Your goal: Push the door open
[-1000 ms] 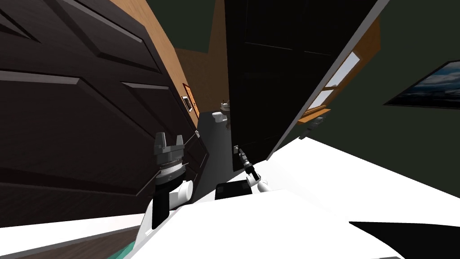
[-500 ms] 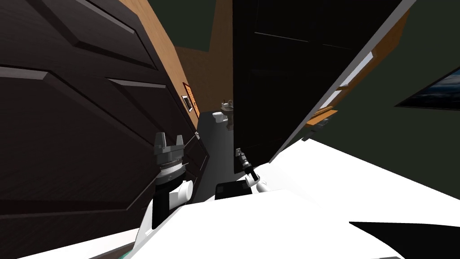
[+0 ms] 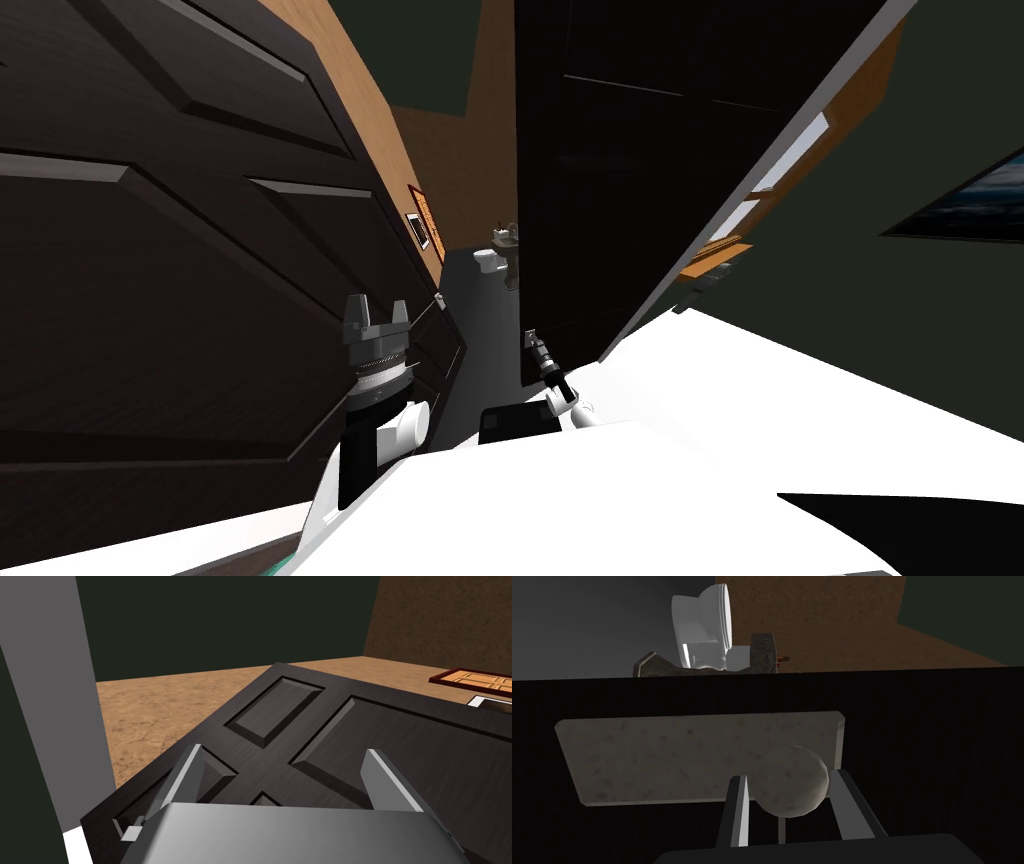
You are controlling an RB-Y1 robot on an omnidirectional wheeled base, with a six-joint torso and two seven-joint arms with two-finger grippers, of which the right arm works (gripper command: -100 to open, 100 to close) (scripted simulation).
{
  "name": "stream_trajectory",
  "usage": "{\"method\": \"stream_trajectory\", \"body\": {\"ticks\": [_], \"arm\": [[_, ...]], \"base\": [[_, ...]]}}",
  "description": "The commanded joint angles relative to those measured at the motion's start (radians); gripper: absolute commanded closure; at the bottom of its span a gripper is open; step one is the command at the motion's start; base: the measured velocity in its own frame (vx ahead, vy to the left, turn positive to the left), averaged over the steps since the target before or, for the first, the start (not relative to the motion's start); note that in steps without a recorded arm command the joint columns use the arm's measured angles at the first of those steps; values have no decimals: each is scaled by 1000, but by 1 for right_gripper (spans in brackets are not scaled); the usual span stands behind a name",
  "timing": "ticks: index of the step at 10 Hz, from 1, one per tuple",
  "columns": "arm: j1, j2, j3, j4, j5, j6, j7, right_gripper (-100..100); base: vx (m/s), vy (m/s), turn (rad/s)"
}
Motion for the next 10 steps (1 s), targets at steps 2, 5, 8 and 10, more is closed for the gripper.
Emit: {"method": "stream_trajectory", "body": {"ticks": [2,5,8,10], "arm": [[-2,-13,-17,2,-7,-1,8,100],[-5,-28,-46,5,-19,-2,21,100],[-8,-37,-71,7,-29,-3,33,100],[-9,-32,-67,10,-33,-1,30,-100]], "base": [[125,45,-37],[189,49,-46],[110,8,-55],[-129,68,-92]]}}
